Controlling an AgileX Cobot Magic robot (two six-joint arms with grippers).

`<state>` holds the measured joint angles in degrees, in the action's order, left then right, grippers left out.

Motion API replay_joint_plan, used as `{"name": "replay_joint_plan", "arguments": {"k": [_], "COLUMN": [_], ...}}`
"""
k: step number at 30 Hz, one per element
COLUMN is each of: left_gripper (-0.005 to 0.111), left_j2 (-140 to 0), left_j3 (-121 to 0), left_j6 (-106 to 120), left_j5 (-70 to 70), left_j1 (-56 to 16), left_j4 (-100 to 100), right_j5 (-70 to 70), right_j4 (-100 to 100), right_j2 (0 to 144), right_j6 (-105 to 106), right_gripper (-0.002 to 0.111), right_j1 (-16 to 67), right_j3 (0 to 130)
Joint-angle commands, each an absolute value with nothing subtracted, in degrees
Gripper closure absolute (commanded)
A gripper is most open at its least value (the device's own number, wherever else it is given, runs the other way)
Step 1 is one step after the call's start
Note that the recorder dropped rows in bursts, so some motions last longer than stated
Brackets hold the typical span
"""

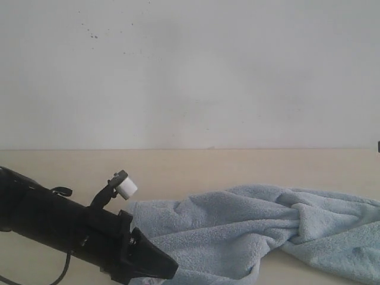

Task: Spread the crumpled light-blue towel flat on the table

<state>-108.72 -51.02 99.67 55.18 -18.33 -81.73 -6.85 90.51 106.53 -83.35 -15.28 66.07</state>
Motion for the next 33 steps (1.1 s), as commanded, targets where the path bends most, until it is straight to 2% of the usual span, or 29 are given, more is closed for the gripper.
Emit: {"name": "replay_joint_plan", "arguments": {"k": [1,7,12,16,19,24,26,31,33], "left_gripper": [0.103,0.103,0.103,0.103,0.103,0.101,0.093,0.054,0.044], "left_j2": [-110.7,-113.8,-111.5,-108.2,-105.4,-101.5,-100.9,-100.7,-100.7], "left_j3": [-49.3,-48.8,-48.8,-48.8,-48.8,-48.8,-48.8,-48.8,-48.5], "left_j6": [99.9,102.4,102.4,101.3,99.9,80.7,74.2,60.7,57.0], "left_j5": [56.3,53.0,47.0,44.7,43.3,37.5,37.5,37.9,38.8], "left_j1": [-20.0,-22.0,-22.0,-22.0,-22.0,-22.0,-22.0,-22.0,-22.0], "left_j4": [-78.9,-76.5,-73.2,-64.4,-65.3,-60.8,-55.7,-49.5,-49.5], "right_j5": [-20.9,-32.3,-35.5,-22.1,-11.8,-8.5,-9.7,-12.3,-13.0], "right_j4": [90.3,99.9,99.9,99.9,99.9,99.9,99.9,99.9,99.9], "right_j2": [99.8,91.1,86.0,83.2,81.9,81.3,81.3,81.3,81.3], "right_j6": [-87.2,-95.0,-90.2,-86.3,-86.3,-87.1,-88.0,-89.7,-91.0], "right_gripper": [0.035,0.035,0.035,0.035,0.035,0.035,0.035,0.035,0.035], "right_j1": [-15.4,-15.4,-15.4,-15.4,-15.4,-15.4,-15.4,-15.4,-15.4], "right_j3": [66.5,66.2,59.2,50.9,46.2,41.8,41.4,41.4,41.4]}}
